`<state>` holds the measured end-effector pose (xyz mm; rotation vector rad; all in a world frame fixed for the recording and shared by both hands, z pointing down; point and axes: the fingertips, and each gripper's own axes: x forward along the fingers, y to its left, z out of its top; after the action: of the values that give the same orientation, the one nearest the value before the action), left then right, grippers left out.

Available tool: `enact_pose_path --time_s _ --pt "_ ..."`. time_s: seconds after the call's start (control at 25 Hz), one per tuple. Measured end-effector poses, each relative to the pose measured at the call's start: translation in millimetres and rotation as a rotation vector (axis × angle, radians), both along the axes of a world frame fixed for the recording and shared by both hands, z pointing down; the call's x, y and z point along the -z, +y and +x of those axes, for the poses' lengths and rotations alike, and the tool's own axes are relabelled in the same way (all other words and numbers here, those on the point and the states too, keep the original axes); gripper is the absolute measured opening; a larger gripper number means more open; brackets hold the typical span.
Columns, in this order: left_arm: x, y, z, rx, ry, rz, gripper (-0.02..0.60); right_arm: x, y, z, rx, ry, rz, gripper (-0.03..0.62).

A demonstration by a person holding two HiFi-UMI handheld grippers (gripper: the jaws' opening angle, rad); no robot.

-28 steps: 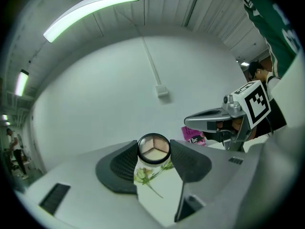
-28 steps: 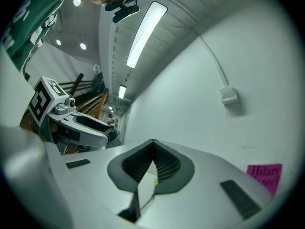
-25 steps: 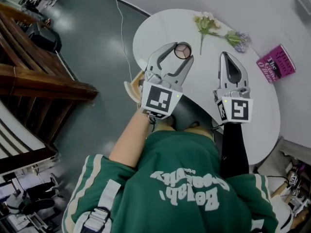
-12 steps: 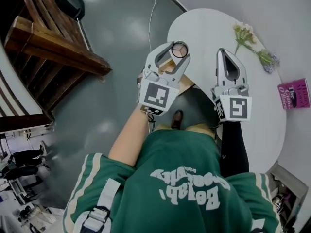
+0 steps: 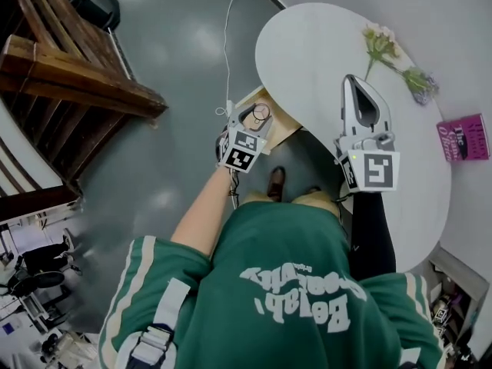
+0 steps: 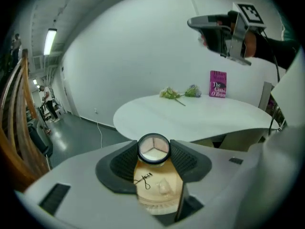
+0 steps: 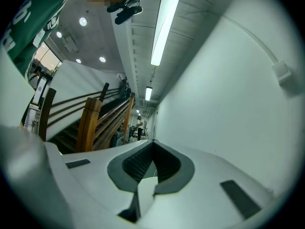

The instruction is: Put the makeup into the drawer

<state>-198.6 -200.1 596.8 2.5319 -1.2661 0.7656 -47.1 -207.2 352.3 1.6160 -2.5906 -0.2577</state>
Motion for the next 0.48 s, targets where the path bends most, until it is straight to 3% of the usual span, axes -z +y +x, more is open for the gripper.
enact_pose_path --time_s 0.28,0.48 --pt "-98.3 20.1 -4.0 0.025 -0.075 -0.234 0.236 -7.1 0.3 4.6 -0.010 -0.002 -0.021 0.009" --pt "-115.0 22.5 -9.2 0.038 -0.084 -0.273 0.236 -10.4 0.0 -1.3 -0.003 0.013 -0.029 0.009"
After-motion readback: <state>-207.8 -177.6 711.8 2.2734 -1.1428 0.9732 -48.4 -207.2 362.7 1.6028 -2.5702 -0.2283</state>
